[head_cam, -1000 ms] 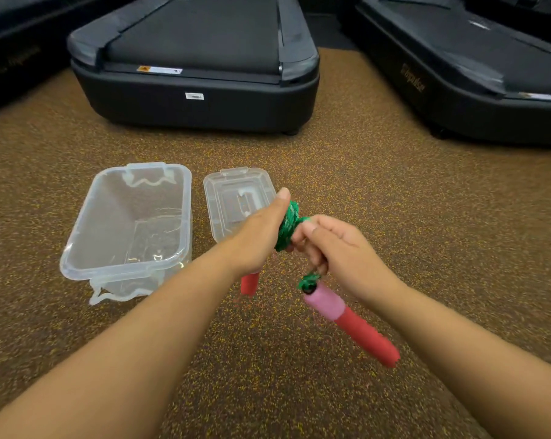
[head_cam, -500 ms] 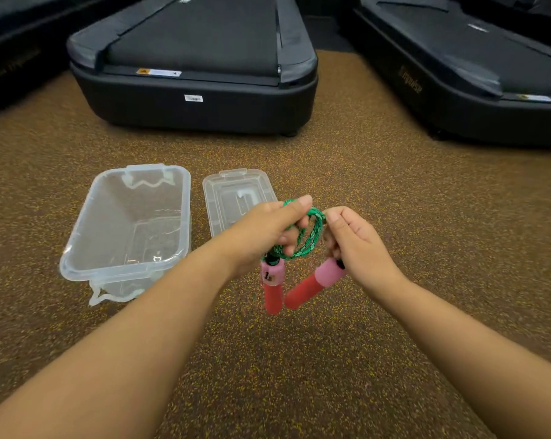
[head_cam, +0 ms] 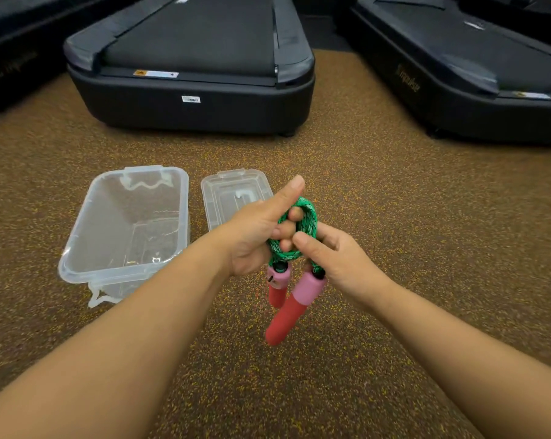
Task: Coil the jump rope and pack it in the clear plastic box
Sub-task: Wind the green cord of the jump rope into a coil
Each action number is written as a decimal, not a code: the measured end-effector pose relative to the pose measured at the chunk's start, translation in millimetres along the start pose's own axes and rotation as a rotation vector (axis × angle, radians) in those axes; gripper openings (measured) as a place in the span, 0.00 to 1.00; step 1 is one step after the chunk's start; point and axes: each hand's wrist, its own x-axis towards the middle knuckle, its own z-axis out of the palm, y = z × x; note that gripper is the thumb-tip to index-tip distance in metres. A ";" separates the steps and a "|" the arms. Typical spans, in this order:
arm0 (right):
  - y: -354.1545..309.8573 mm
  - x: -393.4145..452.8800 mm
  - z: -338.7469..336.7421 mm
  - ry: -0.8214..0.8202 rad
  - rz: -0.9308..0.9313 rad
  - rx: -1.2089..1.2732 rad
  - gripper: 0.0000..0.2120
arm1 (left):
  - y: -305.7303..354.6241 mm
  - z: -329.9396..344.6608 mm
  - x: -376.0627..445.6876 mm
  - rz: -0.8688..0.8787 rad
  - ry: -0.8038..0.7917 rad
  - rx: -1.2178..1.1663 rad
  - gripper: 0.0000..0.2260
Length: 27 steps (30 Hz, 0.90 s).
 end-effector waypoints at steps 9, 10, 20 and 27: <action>4.8 4.6 -5.2 0.010 0.116 -0.074 0.08 | 2.7 -7.9 -3.4 -0.099 -0.164 0.043 0.05; 5.8 5.0 -5.4 0.033 0.119 -0.122 0.08 | 2.3 -9.4 -2.5 -0.099 -0.146 0.068 0.05; 11.1 14.6 -1.6 0.253 0.055 -0.285 0.11 | -1.9 -6.7 8.9 0.055 0.342 0.325 0.06; 9.0 11.9 5.1 0.243 0.021 -0.040 0.13 | -1.9 -6.2 12.7 0.134 0.455 0.217 0.07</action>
